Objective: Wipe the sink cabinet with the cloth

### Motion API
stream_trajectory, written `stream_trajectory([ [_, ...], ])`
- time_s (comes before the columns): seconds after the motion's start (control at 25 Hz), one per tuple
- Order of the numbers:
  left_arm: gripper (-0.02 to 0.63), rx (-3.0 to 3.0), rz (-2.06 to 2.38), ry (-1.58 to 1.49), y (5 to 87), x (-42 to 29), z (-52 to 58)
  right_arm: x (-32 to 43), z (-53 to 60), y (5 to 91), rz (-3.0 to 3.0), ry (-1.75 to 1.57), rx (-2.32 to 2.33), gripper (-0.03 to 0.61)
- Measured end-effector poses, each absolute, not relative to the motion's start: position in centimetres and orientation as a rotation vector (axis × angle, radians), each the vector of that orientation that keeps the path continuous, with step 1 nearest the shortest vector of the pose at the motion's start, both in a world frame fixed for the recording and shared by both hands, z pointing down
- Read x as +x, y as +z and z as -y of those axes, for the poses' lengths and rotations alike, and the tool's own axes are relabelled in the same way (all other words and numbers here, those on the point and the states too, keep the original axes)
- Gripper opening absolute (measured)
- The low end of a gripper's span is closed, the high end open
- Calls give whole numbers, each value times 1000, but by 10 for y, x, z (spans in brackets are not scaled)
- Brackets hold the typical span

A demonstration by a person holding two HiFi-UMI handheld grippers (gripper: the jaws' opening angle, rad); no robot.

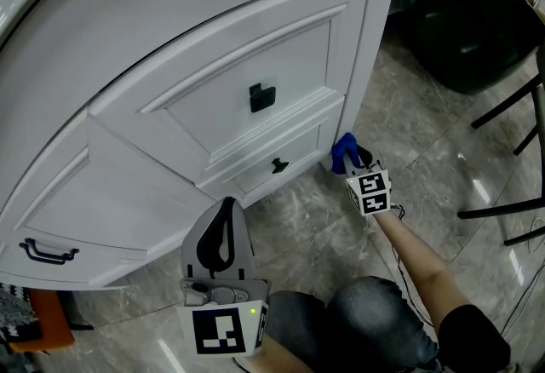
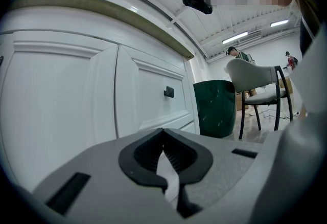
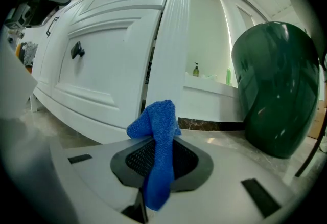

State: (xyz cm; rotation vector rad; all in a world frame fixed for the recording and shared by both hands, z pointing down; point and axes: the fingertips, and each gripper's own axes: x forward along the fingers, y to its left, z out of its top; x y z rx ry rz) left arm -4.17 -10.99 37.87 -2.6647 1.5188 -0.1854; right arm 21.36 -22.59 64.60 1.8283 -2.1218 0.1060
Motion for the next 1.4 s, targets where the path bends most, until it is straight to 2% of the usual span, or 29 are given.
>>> stream_trajectory([
  [0.48,5,-2659,-1512,-176,373,-41,104,215,227,686,2056,190,1769,58],
  [1.12,5,-2648,-1518,-152,365,-46,98,216,228,694,2029,261,1767,57],
  [1.4,5,-2650,-1541,-133,366,-50,98,216,190,679,2143,469,1865,58],
])
